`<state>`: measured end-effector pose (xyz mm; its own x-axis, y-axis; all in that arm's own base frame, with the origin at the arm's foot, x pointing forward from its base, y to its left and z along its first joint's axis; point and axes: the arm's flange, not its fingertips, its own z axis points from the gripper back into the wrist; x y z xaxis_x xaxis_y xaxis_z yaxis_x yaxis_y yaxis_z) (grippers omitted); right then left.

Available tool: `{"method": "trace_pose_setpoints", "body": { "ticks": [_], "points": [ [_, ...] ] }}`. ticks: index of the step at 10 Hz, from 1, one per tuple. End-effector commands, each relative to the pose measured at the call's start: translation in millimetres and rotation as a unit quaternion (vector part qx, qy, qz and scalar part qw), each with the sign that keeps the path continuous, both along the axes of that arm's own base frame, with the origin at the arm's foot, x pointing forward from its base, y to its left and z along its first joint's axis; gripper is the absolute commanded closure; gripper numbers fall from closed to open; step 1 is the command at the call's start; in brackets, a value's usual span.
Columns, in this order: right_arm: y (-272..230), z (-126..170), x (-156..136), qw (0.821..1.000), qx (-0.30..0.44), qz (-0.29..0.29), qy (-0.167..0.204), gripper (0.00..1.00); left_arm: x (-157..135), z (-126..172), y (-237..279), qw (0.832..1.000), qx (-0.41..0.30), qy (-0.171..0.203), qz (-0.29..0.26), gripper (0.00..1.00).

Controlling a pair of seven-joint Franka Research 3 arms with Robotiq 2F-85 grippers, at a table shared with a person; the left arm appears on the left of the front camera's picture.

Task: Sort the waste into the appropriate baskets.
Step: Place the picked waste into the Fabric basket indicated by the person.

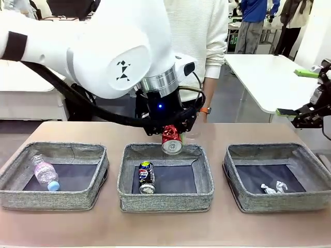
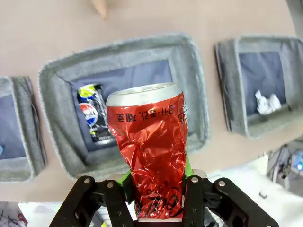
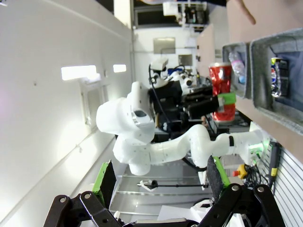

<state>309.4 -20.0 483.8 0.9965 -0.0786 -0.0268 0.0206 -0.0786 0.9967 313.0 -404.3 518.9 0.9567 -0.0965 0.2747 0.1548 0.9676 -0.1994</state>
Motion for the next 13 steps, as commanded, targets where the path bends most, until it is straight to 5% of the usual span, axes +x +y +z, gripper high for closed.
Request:
{"method": "trace_pose_setpoints", "body": {
  "ticks": [1, 5, 6, 8, 9, 13],
  "points": [
    [-1.1, 2.3, -0.4, 1.0, 0.003, 0.003, -0.005, 0.0, 2.5, 5.0, -12.7, 0.999, 0.013, -0.015, 0.03, 0.69],
    [-1.1, 2.3, -0.4, 1.0, 0.003, 0.003, -0.005, 0.0, 7.5, 9.1, -8.7, 0.999, 0.017, -0.015, 0.033, 0.69],
    [-1.1, 2.3, -0.4, 1.0, 0.003, 0.003, -0.005, 0.0, 8.6, 9.0, -8.8, 0.999, 0.008, -0.011, 0.029, 0.09],
    [-1.1, 2.3, -0.4, 1.0, 0.003, 0.003, -0.005, 0.0, 8.8, 8.5, -7.2, 0.999, 0.009, -0.012, 0.03, 0.0],
    [-1.1, 2.3, -0.4, 1.0, 0.003, 0.003, -0.005, 0.0, 9.0, 8.0, -6.8, 0.999, 0.01, -0.012, 0.029, 0.05],
    [-1.1, 2.3, -0.4, 1.0, 0.003, 0.003, -0.005, 0.0, 7.9, 10.0, -6.5, 0.999, 0.01, -0.016, 0.029, 0.0]
  ]
}}
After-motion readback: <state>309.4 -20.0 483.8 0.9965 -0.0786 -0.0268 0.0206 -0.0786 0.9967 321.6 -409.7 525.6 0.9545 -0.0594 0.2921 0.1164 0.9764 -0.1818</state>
